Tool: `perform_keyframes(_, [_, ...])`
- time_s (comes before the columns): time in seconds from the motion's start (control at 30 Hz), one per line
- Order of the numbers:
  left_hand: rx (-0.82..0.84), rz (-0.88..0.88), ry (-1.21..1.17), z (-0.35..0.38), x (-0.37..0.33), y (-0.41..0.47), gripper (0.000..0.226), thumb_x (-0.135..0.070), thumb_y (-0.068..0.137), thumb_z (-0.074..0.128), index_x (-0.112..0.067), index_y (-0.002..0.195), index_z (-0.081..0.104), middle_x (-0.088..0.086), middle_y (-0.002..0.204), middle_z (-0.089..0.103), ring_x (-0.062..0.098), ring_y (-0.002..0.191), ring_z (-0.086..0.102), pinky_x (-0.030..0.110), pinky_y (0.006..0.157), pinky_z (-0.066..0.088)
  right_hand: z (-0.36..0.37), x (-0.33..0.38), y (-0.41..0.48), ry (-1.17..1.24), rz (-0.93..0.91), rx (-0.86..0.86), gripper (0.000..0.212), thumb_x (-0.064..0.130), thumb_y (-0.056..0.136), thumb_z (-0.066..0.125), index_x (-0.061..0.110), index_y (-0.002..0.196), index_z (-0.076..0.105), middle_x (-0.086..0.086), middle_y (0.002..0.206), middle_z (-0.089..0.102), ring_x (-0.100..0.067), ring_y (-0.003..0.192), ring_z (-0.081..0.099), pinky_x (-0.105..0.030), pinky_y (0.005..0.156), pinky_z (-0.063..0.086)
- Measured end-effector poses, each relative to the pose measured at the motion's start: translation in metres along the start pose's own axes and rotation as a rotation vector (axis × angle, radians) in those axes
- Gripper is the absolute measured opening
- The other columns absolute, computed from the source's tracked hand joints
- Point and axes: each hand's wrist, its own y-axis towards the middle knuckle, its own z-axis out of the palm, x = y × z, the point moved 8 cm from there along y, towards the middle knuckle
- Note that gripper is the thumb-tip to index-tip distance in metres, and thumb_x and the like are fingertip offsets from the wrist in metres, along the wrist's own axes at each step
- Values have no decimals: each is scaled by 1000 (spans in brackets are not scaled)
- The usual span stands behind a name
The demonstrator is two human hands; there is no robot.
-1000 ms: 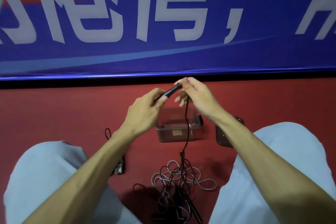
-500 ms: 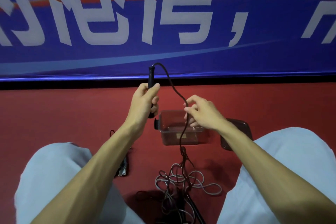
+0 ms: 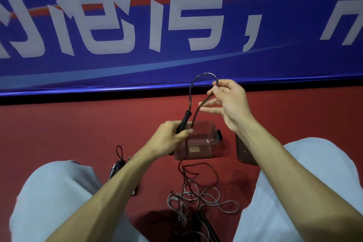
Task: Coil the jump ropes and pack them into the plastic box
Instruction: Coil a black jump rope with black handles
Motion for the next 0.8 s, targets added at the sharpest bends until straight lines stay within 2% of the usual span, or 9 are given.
perform_keyframes(0.1, [55,46,-53,10,-3,0,29,-56,78,61,-38,99,72,-5,76,57,12,72,52,53,83,53,-6,8,-2,64,-23,-4,12,1,100,45,10,97,52,-9,85,58,-21,59,66,-36,54,57])
perform_keyframes(0.23, [-96,17,-141,-2,-3,-1,10,-35,86,65,-27,85,72,-7,69,60,15,68,56,57,79,56,-11,-1,-1,116,8,-74,5,6,100,48,6,99,53,-9,85,58,-20,59,67,-33,54,57])
perform_keyframes(0.3, [-182,1,-183,-9,-3,-3,13,-38,83,66,-27,83,72,-6,69,61,19,67,58,55,78,57,-12,-4,-1,125,29,-84,9,11,100,51,3,104,53,-9,85,58,-21,59,68,-32,55,57])
perform_keyframes(0.37, [-234,-41,-311,-12,-2,-4,15,-35,85,69,-20,85,72,-1,76,67,29,73,68,51,76,59,-10,-7,-3,76,63,-70,18,19,101,51,2,107,54,-10,87,59,-22,61,68,-33,57,59])
perform_keyframes(0.43, [-274,-89,-509,-13,-2,-5,8,-20,93,66,-13,90,69,8,83,72,29,73,72,40,67,61,-6,-14,-5,-35,95,-33,24,25,103,45,5,106,57,-11,89,61,-22,63,68,-34,58,60])
perform_keyframes(0.53, [-364,-129,-752,-23,-5,-10,9,-13,93,64,-6,98,65,11,83,72,28,73,73,31,60,60,6,-32,-8,-266,155,91,19,14,104,42,7,102,59,-14,95,64,-21,69,67,-31,59,59])
perform_keyframes(0.67, [-456,-161,-1081,-39,-2,-15,18,-13,94,63,-3,108,63,15,93,72,30,82,74,36,72,62,25,-68,-20,-609,281,422,29,-9,93,45,9,107,61,-11,104,67,-15,88,64,-30,82,55])
perform_keyframes(0.73, [-447,-160,-1271,-43,-4,-17,25,-13,93,63,-1,115,62,17,102,72,31,88,74,36,74,62,36,-81,-31,-712,297,615,24,-4,92,54,9,109,64,-9,109,69,-14,94,62,-32,91,52])
perform_keyframes(0.8, [-434,-166,-1408,-47,-6,-19,27,-13,92,66,-1,115,61,19,105,72,32,90,73,36,73,62,43,-89,-38,-797,269,716,16,7,94,60,3,108,67,-5,99,69,-12,88,59,-29,85,50])
